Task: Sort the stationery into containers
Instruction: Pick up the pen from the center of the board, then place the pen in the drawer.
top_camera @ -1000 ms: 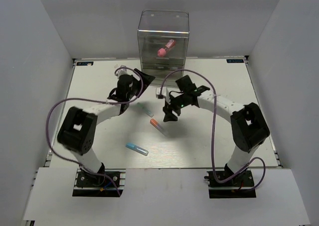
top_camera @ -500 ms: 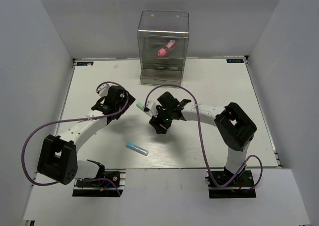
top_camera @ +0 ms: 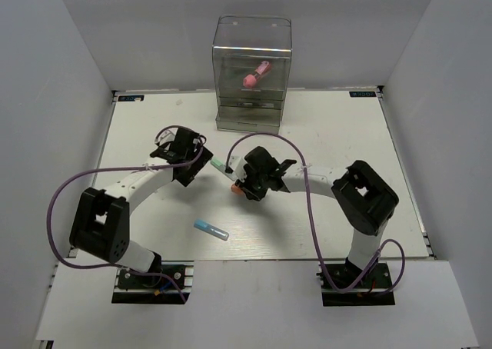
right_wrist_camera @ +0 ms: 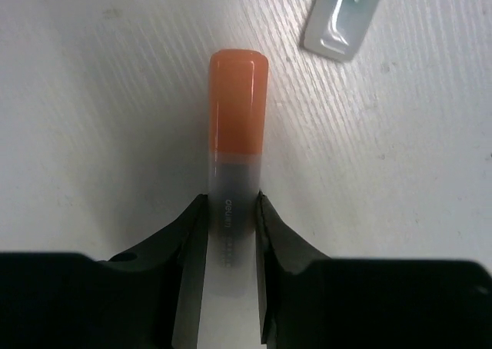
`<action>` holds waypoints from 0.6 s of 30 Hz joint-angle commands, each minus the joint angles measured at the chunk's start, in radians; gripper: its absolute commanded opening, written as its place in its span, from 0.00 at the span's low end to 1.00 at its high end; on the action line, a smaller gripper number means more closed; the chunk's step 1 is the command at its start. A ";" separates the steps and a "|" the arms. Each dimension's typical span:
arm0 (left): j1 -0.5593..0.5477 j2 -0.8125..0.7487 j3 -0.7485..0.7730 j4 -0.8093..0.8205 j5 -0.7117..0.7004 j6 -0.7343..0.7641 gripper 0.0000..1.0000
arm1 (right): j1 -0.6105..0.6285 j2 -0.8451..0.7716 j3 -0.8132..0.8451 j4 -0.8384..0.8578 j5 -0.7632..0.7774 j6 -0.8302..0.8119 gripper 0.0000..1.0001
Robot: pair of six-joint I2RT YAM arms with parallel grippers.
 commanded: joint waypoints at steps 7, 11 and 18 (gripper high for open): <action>-0.016 0.159 0.176 -0.098 0.126 -0.083 0.90 | -0.146 -0.067 0.122 0.074 0.204 -0.196 0.00; -0.016 0.199 0.188 -0.099 0.149 -0.096 0.88 | -0.222 0.002 0.262 0.068 0.194 -0.299 0.00; -0.025 0.303 0.244 -0.114 0.215 -0.106 0.88 | -0.260 0.145 0.476 0.028 0.151 -0.492 0.00</action>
